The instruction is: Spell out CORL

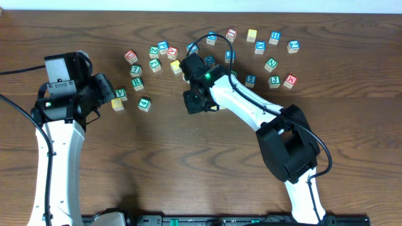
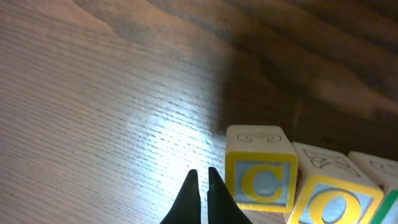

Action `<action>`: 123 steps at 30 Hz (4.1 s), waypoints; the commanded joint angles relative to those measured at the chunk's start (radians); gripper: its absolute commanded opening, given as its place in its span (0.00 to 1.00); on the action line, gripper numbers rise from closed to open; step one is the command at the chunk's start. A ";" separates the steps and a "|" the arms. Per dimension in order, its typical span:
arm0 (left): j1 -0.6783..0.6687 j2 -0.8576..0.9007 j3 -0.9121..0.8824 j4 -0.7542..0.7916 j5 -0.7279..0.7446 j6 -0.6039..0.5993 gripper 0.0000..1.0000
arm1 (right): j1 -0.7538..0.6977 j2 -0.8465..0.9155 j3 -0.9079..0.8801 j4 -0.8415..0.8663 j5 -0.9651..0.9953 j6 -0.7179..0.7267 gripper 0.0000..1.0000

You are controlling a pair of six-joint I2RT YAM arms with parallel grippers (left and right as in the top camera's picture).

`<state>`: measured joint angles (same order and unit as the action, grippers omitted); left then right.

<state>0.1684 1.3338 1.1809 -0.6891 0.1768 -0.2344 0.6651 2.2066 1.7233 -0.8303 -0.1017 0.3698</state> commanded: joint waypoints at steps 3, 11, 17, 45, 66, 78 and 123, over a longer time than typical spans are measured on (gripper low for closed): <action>0.005 0.007 0.010 -0.002 -0.014 0.013 0.08 | -0.011 -0.038 0.026 0.008 -0.006 -0.018 0.01; 0.005 0.007 0.010 0.002 -0.014 0.013 0.08 | -0.022 -0.037 0.026 0.008 0.065 0.045 0.01; 0.005 0.007 0.010 0.001 -0.014 0.013 0.07 | -0.017 -0.037 0.026 0.013 0.089 0.064 0.01; -0.140 0.125 0.007 -0.006 0.021 -0.039 0.08 | -0.301 -0.156 -0.035 -0.196 0.092 -0.020 0.01; -0.395 0.317 0.007 0.158 0.021 -0.090 0.07 | -0.290 -0.156 -0.261 0.032 0.042 -0.035 0.01; -0.394 0.317 0.007 0.160 0.018 -0.089 0.07 | -0.269 -0.156 -0.281 0.061 0.016 -0.035 0.01; -0.055 0.196 0.191 -0.095 0.013 0.017 0.08 | -0.101 -0.189 -0.117 -0.057 -0.055 0.008 0.01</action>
<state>0.0906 1.5299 1.3567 -0.7696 0.1959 -0.2337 0.5323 2.0392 1.6257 -0.9073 -0.1413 0.3393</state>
